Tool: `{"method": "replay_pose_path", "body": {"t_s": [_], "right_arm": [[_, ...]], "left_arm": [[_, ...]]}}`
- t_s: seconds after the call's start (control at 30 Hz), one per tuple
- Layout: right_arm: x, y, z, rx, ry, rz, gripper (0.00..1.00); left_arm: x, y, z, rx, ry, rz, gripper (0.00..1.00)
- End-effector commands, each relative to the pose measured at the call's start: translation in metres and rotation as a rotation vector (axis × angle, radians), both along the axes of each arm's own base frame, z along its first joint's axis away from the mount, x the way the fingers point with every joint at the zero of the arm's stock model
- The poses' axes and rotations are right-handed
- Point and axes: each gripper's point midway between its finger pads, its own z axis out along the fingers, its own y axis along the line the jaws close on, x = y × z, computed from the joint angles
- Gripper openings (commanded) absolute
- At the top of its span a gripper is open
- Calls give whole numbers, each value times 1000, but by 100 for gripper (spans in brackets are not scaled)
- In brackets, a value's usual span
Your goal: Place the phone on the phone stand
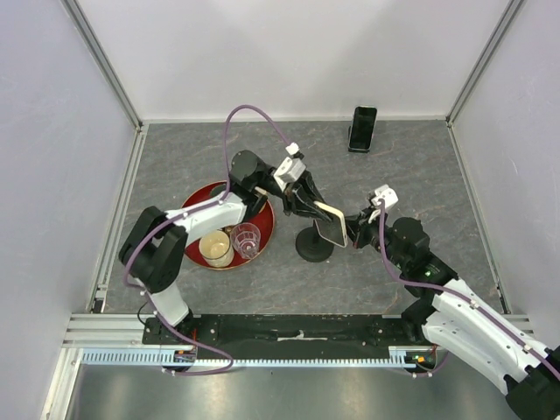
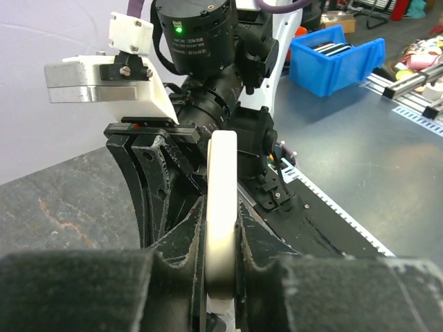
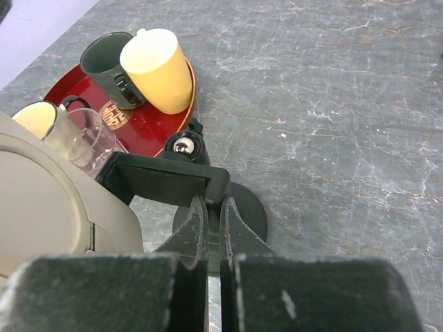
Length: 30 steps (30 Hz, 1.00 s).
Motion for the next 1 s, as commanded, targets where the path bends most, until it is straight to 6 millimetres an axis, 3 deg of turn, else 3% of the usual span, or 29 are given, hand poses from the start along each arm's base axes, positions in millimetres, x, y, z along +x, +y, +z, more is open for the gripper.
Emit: {"method": "replay_pose_path", "body": {"t_s": [0.0, 0.07, 0.17, 0.53, 0.63, 0.67, 0.73, 0.77, 0.8, 0.87, 0.9, 0.97], "right_arm": [[-13, 19, 10, 86, 29, 139, 0], [-12, 20, 7, 76, 38, 146, 0], [-11, 21, 5, 62, 39, 154, 0], [-12, 25, 1, 47, 50, 180, 0], [-12, 25, 1, 46, 53, 183, 0], [-12, 26, 0, 45, 53, 186, 0], [-11, 25, 1, 45, 54, 178, 0], [-11, 25, 1, 46, 54, 176, 0], [-9, 23, -1, 42, 53, 157, 0], [-7, 18, 0, 42, 44, 131, 0], [-2, 11, -3, 35, 37, 80, 0], [3, 1, 1, 37, 17, 17, 0]], "left_arm": [[3, 8, 13, -37, -139, -93, 2], [2, 9, 15, 8, -95, -114, 2], [8, 5, -1, 60, -55, -132, 2], [27, 1, -10, -12, -32, -41, 2], [35, -1, -8, -65, -87, 13, 2], [38, -2, -19, -21, -19, 37, 2], [46, -3, -13, -70, -117, 95, 2], [49, -3, -24, -12, -58, 115, 2], [51, -2, -16, -49, -142, 141, 2], [58, 0, -25, 2, -120, 208, 2], [59, 3, -19, -12, -170, 237, 2], [67, 8, -32, 53, -133, 331, 2]]}}
